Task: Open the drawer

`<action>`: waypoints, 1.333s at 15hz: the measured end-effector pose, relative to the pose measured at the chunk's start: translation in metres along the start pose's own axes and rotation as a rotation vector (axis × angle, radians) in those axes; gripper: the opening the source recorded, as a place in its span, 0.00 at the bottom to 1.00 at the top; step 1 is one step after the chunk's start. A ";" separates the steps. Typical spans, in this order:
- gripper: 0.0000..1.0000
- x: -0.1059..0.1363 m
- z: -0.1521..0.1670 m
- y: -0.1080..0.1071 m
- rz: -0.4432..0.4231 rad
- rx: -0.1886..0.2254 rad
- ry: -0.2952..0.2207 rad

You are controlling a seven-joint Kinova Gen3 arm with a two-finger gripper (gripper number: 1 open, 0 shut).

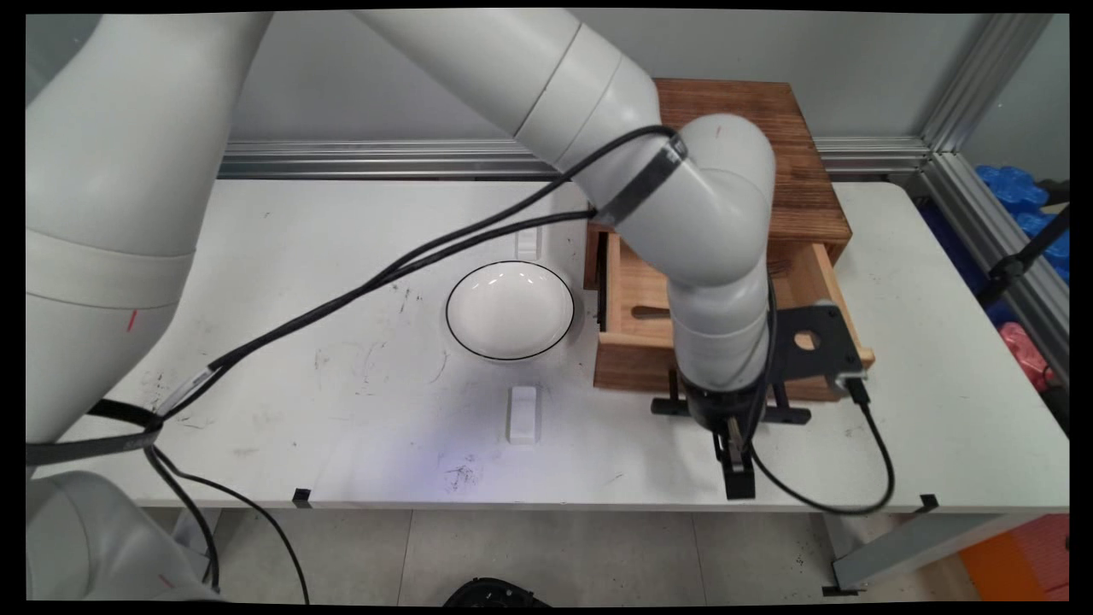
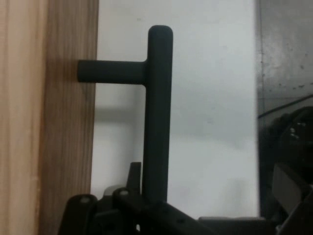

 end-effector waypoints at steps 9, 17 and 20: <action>1.00 0.003 -0.003 0.052 -0.012 -0.028 -0.004; 1.00 -0.001 -0.006 0.085 -0.001 -0.054 -0.014; 1.00 -0.003 -0.007 0.094 0.005 -0.060 -0.015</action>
